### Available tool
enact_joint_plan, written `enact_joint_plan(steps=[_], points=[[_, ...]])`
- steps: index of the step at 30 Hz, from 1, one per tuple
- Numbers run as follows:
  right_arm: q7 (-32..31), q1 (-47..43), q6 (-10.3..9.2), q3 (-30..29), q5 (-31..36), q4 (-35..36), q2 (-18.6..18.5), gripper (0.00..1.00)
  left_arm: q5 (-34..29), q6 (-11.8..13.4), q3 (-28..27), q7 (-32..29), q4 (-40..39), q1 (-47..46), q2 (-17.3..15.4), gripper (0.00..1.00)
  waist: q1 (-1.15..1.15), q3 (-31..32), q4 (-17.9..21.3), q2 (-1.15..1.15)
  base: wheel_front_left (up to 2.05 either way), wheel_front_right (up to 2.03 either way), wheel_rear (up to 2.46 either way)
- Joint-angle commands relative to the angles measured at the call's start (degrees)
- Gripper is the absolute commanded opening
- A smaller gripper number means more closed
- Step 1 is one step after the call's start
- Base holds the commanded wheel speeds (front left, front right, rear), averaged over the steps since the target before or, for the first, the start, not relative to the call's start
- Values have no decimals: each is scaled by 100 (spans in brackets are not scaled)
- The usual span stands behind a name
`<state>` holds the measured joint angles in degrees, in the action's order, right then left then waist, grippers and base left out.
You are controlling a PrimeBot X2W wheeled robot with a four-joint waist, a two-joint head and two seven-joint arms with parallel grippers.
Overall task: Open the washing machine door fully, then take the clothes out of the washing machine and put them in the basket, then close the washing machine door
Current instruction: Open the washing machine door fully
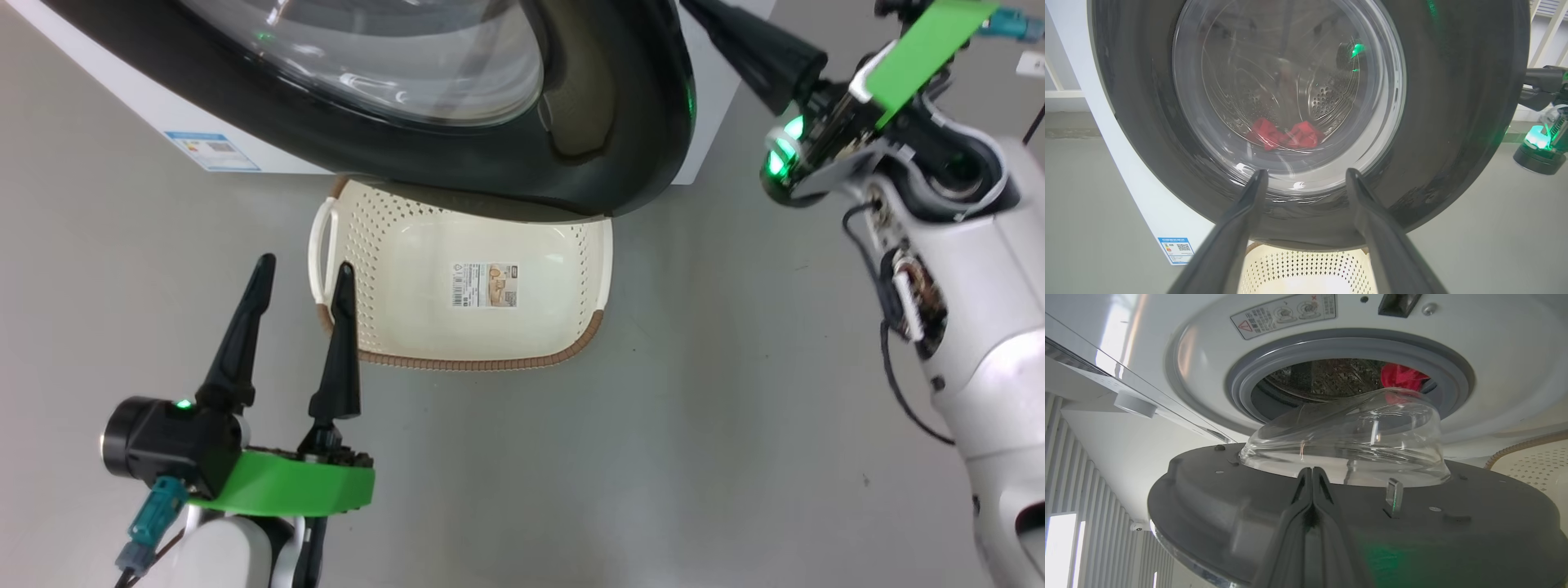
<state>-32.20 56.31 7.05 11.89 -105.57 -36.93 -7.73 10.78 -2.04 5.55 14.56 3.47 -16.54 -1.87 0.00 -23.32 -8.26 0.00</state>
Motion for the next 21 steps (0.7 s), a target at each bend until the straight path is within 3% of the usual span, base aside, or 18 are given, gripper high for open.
enact_joint_plan(steps=[1, 11, 21], points=[[-135, 171, 44, 14, -99, 14, 61, 0, 35, 35, -156, 44, -101, -74, -100, 100, 0, -5, -21, 0, 0, 0, 0], [-1146, 376, 44, 96, -204, -489, 92, 0, 48, 69, -182, 44, 56, -75, -100, 100, 0, 136, -101, 0, 0, 0, 0], [-1589, -124, 44, 264, -18, -433, 254, 0, 74, 98, -257, 44, 161, 160, -100, 100, 0, 597, -216, 0, 0, 0, 0]])
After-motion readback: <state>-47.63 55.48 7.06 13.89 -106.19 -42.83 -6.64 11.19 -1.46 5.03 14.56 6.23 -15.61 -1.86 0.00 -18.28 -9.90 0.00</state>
